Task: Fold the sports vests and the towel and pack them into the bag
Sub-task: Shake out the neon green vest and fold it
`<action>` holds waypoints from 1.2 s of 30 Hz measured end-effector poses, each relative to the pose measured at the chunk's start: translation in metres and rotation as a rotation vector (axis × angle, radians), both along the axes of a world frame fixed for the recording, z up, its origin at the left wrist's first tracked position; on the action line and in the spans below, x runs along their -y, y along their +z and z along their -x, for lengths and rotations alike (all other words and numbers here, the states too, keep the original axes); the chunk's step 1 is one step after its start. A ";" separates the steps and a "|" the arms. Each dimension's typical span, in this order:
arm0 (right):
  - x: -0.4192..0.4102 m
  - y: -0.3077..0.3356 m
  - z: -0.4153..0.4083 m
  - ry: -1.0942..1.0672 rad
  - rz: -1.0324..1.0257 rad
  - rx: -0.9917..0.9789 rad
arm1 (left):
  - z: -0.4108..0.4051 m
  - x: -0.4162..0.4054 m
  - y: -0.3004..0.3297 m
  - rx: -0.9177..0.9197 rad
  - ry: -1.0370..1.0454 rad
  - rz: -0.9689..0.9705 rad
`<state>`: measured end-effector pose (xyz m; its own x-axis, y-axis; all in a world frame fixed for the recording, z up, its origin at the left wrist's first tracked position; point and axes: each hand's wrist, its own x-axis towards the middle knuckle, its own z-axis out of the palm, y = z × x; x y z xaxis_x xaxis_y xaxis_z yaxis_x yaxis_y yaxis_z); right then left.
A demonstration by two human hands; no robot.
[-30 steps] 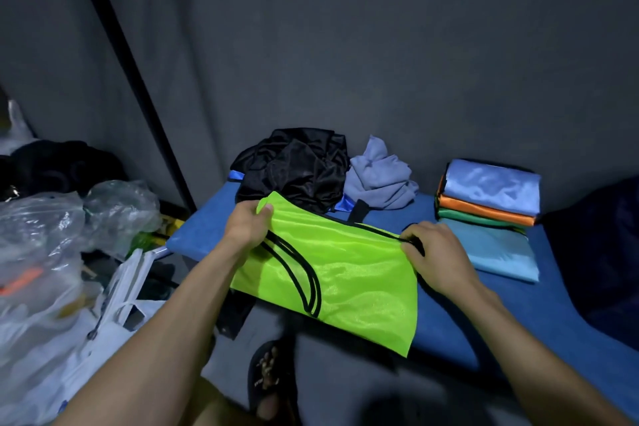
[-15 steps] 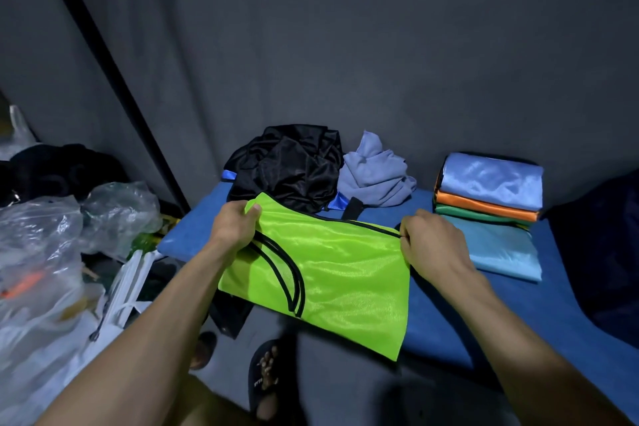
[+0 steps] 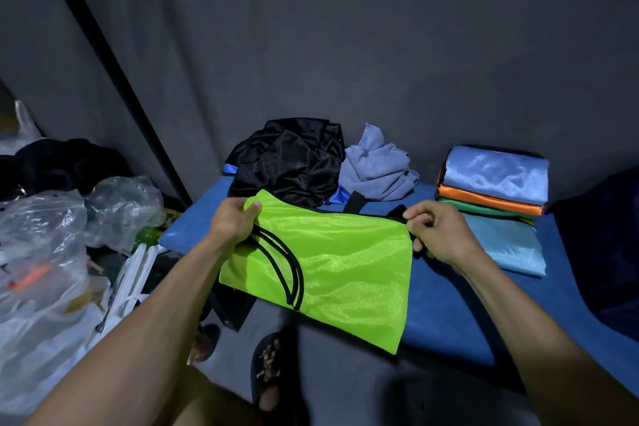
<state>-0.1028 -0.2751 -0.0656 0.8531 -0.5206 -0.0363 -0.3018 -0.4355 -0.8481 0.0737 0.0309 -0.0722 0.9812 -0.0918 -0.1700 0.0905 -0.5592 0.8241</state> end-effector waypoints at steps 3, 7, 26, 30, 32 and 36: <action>0.001 -0.002 -0.004 0.039 -0.005 -0.045 | 0.001 0.000 0.001 -0.017 0.002 0.004; -0.003 -0.003 -0.007 0.046 0.164 -0.044 | -0.001 0.000 0.002 -0.018 0.004 0.035; -0.013 -0.008 -0.012 -0.091 0.237 -0.020 | -0.008 -0.002 -0.005 -0.048 -0.008 0.102; -0.015 -0.007 -0.014 -0.028 0.319 -0.022 | -0.010 -0.004 -0.004 -0.080 -0.002 0.121; -0.011 -0.004 -0.014 0.026 0.431 -0.025 | -0.011 -0.007 -0.004 -0.107 0.015 0.150; -0.008 0.000 -0.012 0.122 0.875 -0.091 | -0.015 -0.010 -0.004 -0.135 0.014 0.153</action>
<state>-0.0906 -0.2670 -0.0652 0.9178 -0.2987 0.2617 -0.2604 -0.9502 -0.1712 0.0890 0.0409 -0.0763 0.9516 -0.1132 -0.2856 0.2131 -0.4263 0.8791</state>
